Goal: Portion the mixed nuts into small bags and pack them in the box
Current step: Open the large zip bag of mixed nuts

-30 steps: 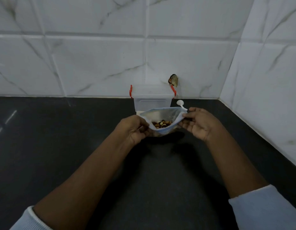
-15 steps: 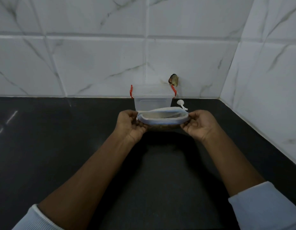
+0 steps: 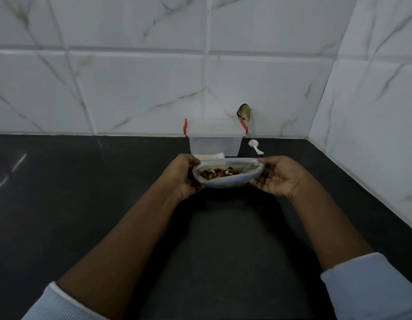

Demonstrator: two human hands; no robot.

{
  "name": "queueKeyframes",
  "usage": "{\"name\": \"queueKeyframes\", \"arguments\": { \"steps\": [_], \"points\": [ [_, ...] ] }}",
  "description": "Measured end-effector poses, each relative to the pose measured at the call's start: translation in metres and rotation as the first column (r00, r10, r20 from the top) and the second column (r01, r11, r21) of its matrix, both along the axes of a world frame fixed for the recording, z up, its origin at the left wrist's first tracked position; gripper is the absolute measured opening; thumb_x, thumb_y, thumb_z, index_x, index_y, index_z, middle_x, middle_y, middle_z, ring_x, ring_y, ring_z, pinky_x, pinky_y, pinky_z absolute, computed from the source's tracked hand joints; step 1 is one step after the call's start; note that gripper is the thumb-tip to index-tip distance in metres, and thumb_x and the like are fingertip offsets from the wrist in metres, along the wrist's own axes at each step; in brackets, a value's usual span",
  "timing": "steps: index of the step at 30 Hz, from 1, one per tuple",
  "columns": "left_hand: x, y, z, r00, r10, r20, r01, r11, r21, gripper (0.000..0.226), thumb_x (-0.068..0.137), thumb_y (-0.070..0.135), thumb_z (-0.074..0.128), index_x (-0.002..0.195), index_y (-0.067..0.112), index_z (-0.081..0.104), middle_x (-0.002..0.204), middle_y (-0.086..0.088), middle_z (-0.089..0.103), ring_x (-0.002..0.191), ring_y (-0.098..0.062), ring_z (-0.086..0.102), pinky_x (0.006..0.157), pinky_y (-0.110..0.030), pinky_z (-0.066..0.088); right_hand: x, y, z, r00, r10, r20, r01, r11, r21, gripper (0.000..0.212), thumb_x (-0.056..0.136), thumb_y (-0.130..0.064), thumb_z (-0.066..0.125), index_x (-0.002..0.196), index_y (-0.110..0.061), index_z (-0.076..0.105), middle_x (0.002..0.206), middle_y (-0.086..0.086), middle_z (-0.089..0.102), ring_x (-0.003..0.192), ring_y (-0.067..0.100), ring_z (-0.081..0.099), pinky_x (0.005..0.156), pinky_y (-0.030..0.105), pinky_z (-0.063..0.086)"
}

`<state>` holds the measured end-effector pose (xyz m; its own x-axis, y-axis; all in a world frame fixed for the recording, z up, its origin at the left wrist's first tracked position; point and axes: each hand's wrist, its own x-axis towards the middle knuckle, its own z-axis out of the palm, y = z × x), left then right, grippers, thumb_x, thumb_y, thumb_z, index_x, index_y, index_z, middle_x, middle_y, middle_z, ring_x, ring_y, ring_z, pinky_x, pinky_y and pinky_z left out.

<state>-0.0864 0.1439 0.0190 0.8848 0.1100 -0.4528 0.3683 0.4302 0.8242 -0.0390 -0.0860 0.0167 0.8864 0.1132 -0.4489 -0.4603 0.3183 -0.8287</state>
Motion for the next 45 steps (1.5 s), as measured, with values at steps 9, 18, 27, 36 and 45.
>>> {"name": "queueKeyframes", "arguments": {
  "steps": [9,18,27,36,45],
  "points": [
    [-0.001,0.001,0.001,0.996,-0.086,-0.002,0.079,0.907,0.413,0.027,0.099,0.029,0.054,0.121,0.015,0.056,0.108,-0.012,0.064,0.094,-0.025,0.062,0.082,-0.037,0.050,0.002,0.004,-0.002,0.981,0.100,0.165,-0.002,0.861,-0.508,0.026,0.101,-0.031,0.057,0.108,-0.009,0.068,0.094,0.012,0.066,0.075,0.019,0.059,0.060,0.031,0.051],
    [0.003,0.005,-0.001,0.997,-0.066,0.043,0.036,0.868,0.496,0.028,0.101,0.030,0.058,0.121,0.010,0.063,0.099,-0.009,0.068,0.077,-0.017,0.062,0.056,-0.028,0.044,-0.002,0.008,-0.002,0.889,0.334,0.313,-0.044,0.743,-0.668,0.016,0.100,-0.026,0.063,0.097,-0.015,0.074,0.111,0.011,0.066,0.095,0.022,0.057,0.074,0.035,0.041],
    [0.007,0.004,-0.012,0.945,-0.268,0.190,-0.023,0.523,0.852,0.042,0.091,0.060,0.056,0.100,0.019,0.064,0.116,-0.012,0.063,0.097,-0.026,0.066,0.078,-0.041,0.061,-0.004,0.011,-0.004,0.873,0.318,0.370,0.061,0.681,-0.729,0.027,0.106,-0.039,0.051,0.106,-0.016,0.065,0.112,0.008,0.063,0.097,0.019,0.059,0.073,0.035,0.044],
    [0.009,0.006,-0.020,0.900,-0.346,0.264,-0.151,0.321,0.935,0.009,0.092,0.037,0.069,0.093,0.031,0.075,0.092,0.011,0.072,0.091,-0.012,0.067,0.089,-0.047,0.058,0.002,0.001,-0.007,0.751,0.451,0.482,0.191,0.551,-0.812,0.013,0.095,-0.015,0.067,0.099,-0.025,0.075,0.107,-0.006,0.070,0.100,0.012,0.065,0.070,0.025,0.048],
    [0.014,0.004,-0.026,0.883,-0.263,0.389,-0.252,0.434,0.865,0.019,0.097,0.030,0.069,0.108,0.017,0.079,0.090,0.006,0.073,0.081,-0.004,0.066,0.075,-0.029,0.059,0.003,0.007,-0.014,0.668,0.528,0.525,0.454,0.270,-0.849,0.028,0.099,-0.022,0.064,0.126,-0.024,0.072,0.129,0.001,0.065,0.120,0.025,0.055,0.098,0.039,0.045]
  ]
}}
